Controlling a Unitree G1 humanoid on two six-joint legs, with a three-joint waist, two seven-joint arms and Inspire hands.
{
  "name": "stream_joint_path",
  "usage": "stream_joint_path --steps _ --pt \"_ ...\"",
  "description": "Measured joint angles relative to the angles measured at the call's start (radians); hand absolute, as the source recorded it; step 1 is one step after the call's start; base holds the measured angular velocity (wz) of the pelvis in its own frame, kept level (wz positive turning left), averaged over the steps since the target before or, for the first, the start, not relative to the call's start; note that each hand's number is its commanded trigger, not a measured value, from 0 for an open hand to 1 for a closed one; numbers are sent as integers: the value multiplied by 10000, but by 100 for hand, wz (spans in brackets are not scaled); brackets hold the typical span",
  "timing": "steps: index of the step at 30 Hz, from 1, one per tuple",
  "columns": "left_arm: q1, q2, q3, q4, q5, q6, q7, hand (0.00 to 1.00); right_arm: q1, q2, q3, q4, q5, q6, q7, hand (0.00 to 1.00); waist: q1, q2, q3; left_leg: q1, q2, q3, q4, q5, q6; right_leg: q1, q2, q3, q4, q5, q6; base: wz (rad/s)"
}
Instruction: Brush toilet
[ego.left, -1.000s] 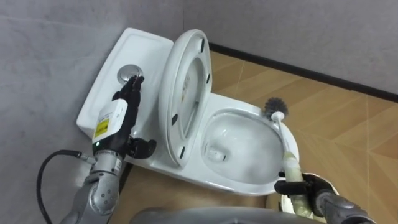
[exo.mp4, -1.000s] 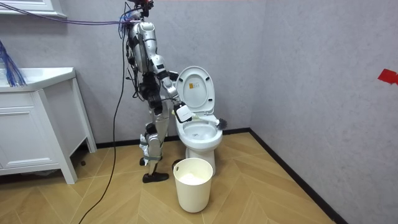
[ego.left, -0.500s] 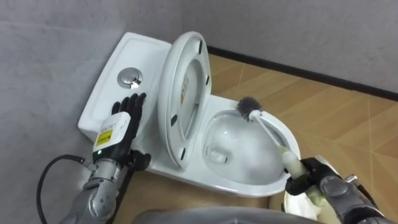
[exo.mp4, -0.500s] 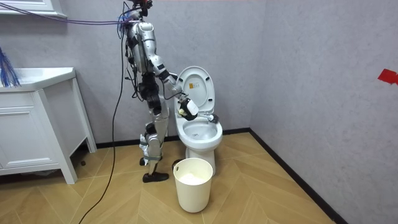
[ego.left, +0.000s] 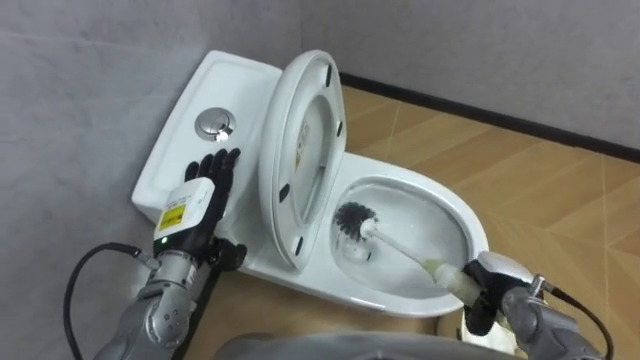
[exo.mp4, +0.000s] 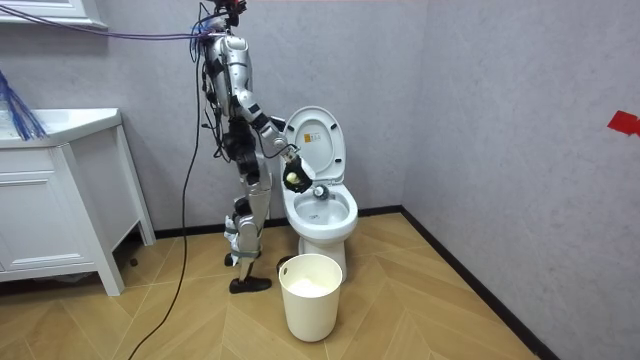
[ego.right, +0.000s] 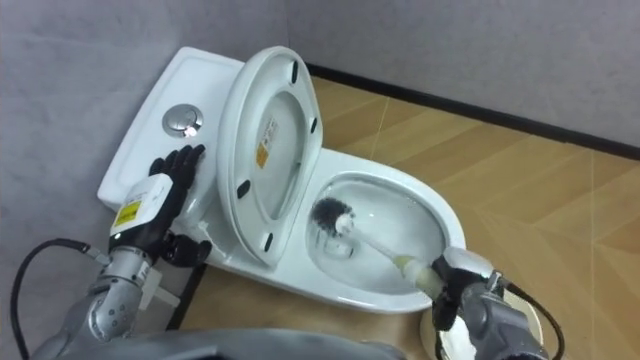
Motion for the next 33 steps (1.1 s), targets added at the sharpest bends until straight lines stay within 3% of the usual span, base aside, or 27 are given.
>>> stream_joint_path --steps 7,10,13,14,16,18,20,23,29,33 --pt "-742 -5 -95 201 76 -76 -5 0 -432 -140 79 1410 -508 59 -681 100 259 70 16 -1134 -8 -181 595 50 18 -945 -82 -259 350 7 -57 11" --pt "-1298 -5 -393 558 89 -90 138 0 -738 -471 290 1896 -238 158 -974 100 295 225 70 -1643 -41 -371 922 56 27 -1312 -138 -465 595 -7 -77 20" --pt "-1885 3 -403 772 153 -179 313 0 -1595 -581 366 2726 12 189 -1179 100 294 313 128 -2524 -104 -590 1363 60 32 -2185 -263 -579 1297 -208 -184 18" --pt "-2176 3 -444 821 163 -182 423 0 -2054 -590 394 3078 252 259 -1194 100 292 448 168 -2894 -128 -701 1567 91 12 -2536 -305 -650 1542 -236 -213 20" --pt "-2609 23 -566 909 168 -186 611 0 -2628 -636 561 3472 508 264 -1312 100 293 463 237 -3426 -193 -813 1653 257 11 -3107 -431 -802 1867 -267 -278 26" --pt "-3324 143 -850 1173 258 -296 988 0 -3374 -888 1011 3868 957 235 -1552 100 367 568 337 -4264 -236 -962 2094 366 -13 -3926 -548 -974 2365 -325 -368 23" --pt "-3743 230 -897 1277 632 -351 1161 0 -3817 -1095 1354 4065 995 251 -1799 100 585 598 402 -4793 -246 -945 2403 391 -19 -4527 -647 -963 2814 -375 -447 3" --pt "-4425 469 -1215 1562 677 -415 1815 0 -4464 -1583 1871 4044 956 256 -2186 100 639 710 553 -5823 -314 -956 3047 388 -21 -5585 -865 -993 3659 -558 -551 5" --pt "-5621 774 -1535 1997 881 -413 3305 0 -5363 -2293 2537 3476 999 322 -2866 100 902 749 620 -8065 -330 -837 4465 270 -63 -7961 -1312 -793 5461 -970 -833 -2" --pt "-6293 888 -1693 2359 882 -330 4151 0 -6129 -2322 3067 3177 1161 697 -2942 100 1047 830 678 -9088 -330 -805 5101 248 -145 -9044 -1369 -683 6217 -1072 -1004 -4"
